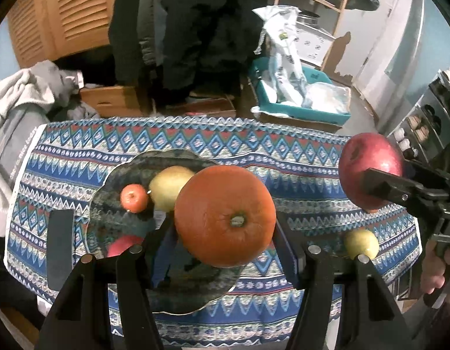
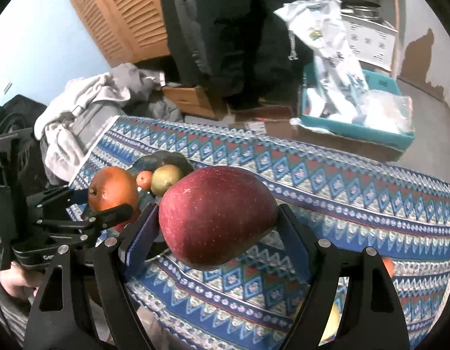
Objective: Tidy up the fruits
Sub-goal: 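Lower the orange into the bowl and open the left tool while the right tool releases the apple there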
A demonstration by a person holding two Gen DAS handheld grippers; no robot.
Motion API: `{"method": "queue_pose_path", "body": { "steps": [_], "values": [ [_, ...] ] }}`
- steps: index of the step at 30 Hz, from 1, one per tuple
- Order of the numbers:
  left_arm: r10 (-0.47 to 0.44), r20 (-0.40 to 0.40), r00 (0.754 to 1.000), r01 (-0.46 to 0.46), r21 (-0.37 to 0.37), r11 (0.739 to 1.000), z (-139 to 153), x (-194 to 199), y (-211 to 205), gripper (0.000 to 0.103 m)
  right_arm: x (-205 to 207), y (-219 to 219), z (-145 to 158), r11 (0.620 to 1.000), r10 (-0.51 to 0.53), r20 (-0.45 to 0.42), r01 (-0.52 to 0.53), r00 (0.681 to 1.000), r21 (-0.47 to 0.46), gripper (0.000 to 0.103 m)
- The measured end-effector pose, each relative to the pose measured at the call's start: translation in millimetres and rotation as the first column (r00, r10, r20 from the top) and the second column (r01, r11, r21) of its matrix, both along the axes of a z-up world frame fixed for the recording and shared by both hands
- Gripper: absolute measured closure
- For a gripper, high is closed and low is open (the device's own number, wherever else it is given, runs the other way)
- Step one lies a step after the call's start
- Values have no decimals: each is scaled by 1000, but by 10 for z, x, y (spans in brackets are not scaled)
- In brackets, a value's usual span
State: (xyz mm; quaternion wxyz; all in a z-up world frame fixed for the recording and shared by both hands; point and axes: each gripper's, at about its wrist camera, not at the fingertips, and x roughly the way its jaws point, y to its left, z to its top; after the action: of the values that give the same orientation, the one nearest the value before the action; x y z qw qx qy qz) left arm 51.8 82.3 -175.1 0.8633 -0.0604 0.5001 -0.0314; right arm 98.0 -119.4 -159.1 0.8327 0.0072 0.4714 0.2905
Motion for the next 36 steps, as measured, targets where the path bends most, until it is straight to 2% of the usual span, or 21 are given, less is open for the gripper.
{"method": "queue_pose_path", "body": {
  "steps": [10,19,27,31,36],
  "values": [
    [79,-66,995,-80,-22,997,-263,44,430,39,56,442,-117,997,71,-30,-71,997,-2,23],
    [92,-109,990,-98,-51,994,-536,74,641,39,97,781,-261,992,120,-58,-121,991,-27,23],
    [79,-143,987,-91,-76,993,-721,134,639,39,131,992,-440,987,150,-88,-155,985,-51,23],
    [67,-144,987,-74,-41,996,-775,167,591,39,155,1054,-528,984,158,-103,-165,982,-62,23],
    [76,-180,981,-88,-62,994,-894,193,634,39,189,1106,-594,982,168,-117,-177,979,-66,23]
  ]
}}
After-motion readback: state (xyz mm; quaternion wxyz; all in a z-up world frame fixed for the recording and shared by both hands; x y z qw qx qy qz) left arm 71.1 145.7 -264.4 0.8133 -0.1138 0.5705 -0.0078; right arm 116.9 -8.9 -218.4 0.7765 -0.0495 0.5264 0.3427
